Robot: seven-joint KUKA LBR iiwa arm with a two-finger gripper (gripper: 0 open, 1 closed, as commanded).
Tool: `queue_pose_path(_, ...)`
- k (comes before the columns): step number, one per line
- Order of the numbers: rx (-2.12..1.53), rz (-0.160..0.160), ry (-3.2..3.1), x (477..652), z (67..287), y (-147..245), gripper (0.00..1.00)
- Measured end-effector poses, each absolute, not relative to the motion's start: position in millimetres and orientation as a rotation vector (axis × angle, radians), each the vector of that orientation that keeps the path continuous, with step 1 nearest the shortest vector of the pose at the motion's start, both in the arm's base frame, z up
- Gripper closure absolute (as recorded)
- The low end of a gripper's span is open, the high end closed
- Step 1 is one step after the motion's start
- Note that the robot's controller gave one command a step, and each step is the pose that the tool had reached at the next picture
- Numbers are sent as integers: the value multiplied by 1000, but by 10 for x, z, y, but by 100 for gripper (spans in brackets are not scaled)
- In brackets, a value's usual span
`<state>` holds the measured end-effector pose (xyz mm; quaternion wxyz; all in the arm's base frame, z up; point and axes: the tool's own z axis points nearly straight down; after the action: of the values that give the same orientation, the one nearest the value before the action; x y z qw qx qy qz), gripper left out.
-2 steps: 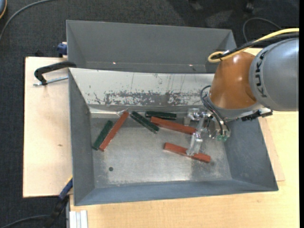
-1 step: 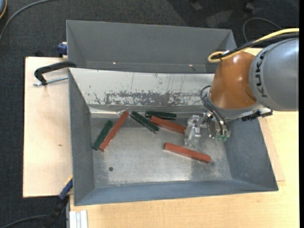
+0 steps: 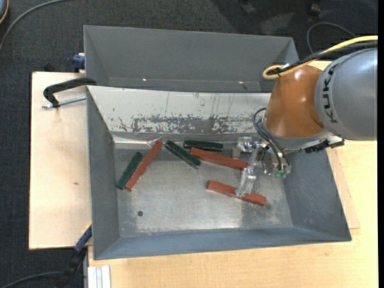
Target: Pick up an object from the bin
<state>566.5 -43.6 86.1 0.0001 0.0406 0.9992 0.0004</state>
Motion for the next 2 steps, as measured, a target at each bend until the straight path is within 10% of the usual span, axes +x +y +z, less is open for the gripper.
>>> queue_pose_path(1,128,1,3139,5665,861,-436,100)
queue_pose_path(2,128,1,3139,5665,861,-436,0)
